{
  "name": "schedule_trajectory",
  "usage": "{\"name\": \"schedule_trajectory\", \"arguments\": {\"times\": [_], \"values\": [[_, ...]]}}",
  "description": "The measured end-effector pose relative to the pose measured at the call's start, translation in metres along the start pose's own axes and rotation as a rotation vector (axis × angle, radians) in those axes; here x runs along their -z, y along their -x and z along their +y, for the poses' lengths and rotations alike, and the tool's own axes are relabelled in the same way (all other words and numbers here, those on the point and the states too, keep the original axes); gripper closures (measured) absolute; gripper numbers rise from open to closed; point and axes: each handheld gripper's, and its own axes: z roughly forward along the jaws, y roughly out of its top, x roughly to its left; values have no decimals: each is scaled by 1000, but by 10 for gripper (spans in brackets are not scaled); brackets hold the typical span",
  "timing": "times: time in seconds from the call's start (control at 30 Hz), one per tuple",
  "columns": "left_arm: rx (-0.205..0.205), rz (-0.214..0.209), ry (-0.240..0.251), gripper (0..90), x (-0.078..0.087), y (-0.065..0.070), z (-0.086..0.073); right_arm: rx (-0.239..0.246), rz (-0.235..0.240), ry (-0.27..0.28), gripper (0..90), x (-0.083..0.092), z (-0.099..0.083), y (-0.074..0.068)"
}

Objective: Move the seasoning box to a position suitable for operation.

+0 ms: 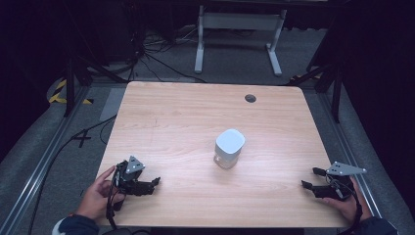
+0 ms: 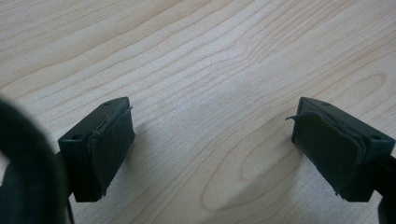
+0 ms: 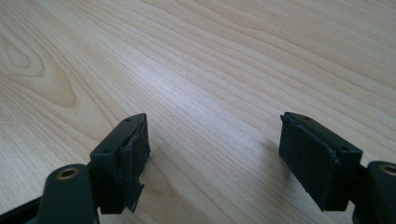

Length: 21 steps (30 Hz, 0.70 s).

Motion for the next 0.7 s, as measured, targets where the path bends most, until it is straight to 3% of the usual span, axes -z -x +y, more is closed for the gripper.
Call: {"name": "schedule_trajectory", "arguments": {"times": [0.13,0.47,0.57,0.6,0.67,0.7], "values": [[28,18,2,75,-6,5,4,-1,1,0,245,0,0,0],[20,17,-22,58,-6,5,5,0,-1,0,242,0,0,0],[25,19,-5,40,-8,5,6,0,0,-2,243,0,1,1],[32,24,-30,19,-9,4,7,-1,-1,-6,247,-1,1,0],[30,24,-28,0,-9,4,8,-1,-4,-11,266,-1,2,0],[29,21,-29,1,-11,6,9,-1,-19,-20,331,0,6,0]]}}
